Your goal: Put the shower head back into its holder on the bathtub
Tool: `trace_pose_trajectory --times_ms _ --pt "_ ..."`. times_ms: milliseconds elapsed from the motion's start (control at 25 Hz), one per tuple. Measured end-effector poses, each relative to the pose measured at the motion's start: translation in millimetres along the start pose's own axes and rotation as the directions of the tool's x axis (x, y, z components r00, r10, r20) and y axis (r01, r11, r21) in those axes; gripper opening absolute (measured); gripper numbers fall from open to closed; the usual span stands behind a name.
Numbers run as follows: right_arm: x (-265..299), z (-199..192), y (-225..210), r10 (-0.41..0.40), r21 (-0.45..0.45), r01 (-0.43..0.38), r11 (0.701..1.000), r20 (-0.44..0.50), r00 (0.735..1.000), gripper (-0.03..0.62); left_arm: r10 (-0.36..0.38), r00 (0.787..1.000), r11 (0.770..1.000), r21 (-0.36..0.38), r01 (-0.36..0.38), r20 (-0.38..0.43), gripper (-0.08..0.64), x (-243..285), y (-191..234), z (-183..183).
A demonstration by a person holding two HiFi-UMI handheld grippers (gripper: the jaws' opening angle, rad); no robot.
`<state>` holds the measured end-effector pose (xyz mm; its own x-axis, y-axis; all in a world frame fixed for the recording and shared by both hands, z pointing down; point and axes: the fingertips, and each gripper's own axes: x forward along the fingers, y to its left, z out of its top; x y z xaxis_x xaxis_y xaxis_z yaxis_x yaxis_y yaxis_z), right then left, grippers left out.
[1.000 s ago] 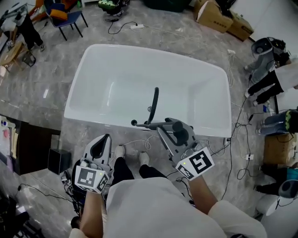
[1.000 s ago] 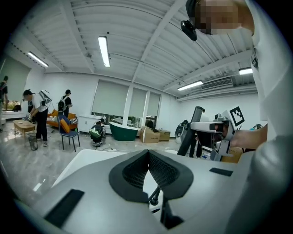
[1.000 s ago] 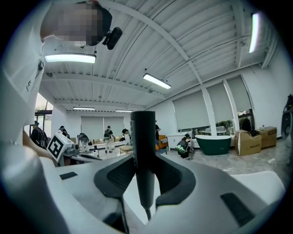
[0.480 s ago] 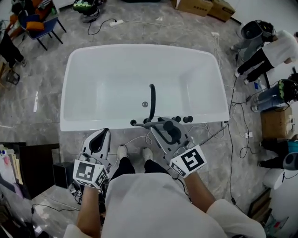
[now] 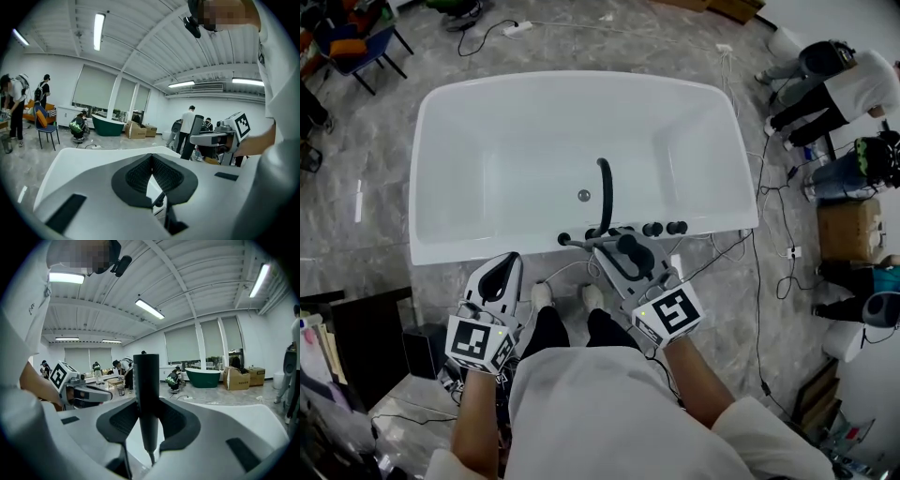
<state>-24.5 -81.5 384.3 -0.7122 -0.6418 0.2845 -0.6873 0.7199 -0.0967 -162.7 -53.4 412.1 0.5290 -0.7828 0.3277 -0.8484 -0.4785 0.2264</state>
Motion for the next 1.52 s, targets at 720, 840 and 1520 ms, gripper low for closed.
trace_pose_trajectory --times_ms 720,840,1520 --pt "54 -47 -9 -0.015 0.029 0.018 0.999 -0.090 0.996 0.143 -0.008 0.999 0.999 -0.033 0.007 -0.037 0.011 22 27 -36" --pt "62 -55 -10 -0.013 0.031 0.017 0.999 -0.107 0.994 0.143 -0.015 0.999 0.999 -0.033 0.013 -0.042 0.011 28 27 -39" --pt "88 -103 -20 -0.026 0.055 0.037 0.998 -0.178 0.984 0.143 -0.005 0.997 0.999 -0.055 0.001 -0.081 0.011 29 42 -71"
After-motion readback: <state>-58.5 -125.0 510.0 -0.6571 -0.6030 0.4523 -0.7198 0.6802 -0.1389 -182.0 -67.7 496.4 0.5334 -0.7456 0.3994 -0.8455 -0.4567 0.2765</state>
